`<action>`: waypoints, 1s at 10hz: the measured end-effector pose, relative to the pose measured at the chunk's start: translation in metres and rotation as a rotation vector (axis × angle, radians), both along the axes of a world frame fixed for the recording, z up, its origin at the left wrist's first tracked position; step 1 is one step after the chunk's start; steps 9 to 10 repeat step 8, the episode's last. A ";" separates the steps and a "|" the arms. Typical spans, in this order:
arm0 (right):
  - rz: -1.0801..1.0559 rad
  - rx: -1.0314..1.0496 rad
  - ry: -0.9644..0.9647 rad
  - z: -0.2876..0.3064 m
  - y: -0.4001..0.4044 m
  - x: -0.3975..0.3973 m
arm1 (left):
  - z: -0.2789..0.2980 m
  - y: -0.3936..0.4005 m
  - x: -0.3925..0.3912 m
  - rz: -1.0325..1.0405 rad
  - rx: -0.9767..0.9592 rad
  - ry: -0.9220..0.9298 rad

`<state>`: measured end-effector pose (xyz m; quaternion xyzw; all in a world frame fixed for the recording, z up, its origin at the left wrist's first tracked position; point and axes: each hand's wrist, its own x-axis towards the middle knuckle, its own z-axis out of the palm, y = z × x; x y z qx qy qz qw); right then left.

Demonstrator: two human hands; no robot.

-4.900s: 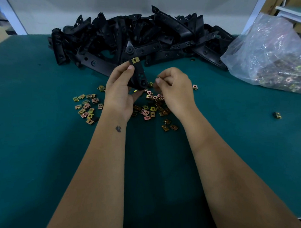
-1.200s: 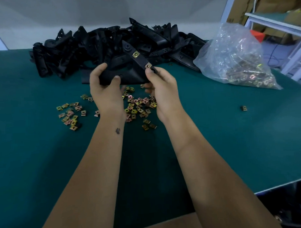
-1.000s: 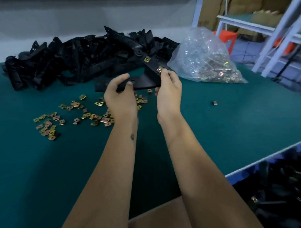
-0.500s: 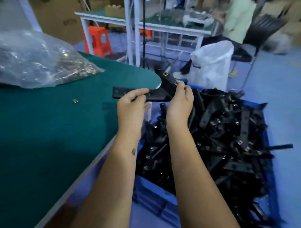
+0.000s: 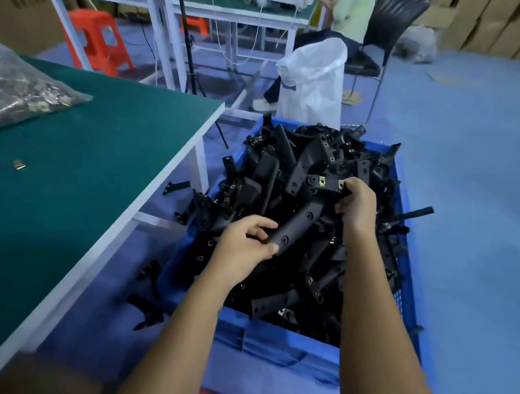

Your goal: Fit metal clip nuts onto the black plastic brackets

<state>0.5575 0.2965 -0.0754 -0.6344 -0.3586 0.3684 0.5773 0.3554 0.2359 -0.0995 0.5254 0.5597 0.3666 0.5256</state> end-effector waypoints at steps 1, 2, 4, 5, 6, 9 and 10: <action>-0.027 -0.024 -0.061 -0.021 -0.010 0.002 | -0.013 -0.005 0.005 -0.158 0.061 0.397; -0.021 -0.054 -0.189 -0.048 -0.021 -0.003 | -0.022 -0.011 0.005 -0.289 0.105 0.641; 0.070 -0.067 -0.371 -0.084 -0.030 -0.023 | -0.017 -0.008 -0.004 -0.264 0.077 0.595; -0.041 -0.003 -0.369 -0.085 -0.030 -0.030 | -0.013 -0.006 -0.010 -0.224 0.084 0.545; -0.198 0.128 -0.311 -0.070 -0.032 -0.047 | 0.000 -0.005 -0.017 -0.171 0.086 0.443; 0.018 0.536 -0.329 -0.010 -0.026 -0.153 | 0.060 0.000 -0.067 0.036 0.136 0.162; 0.018 0.536 -0.329 -0.010 -0.026 -0.153 | 0.060 0.000 -0.067 0.036 0.136 0.162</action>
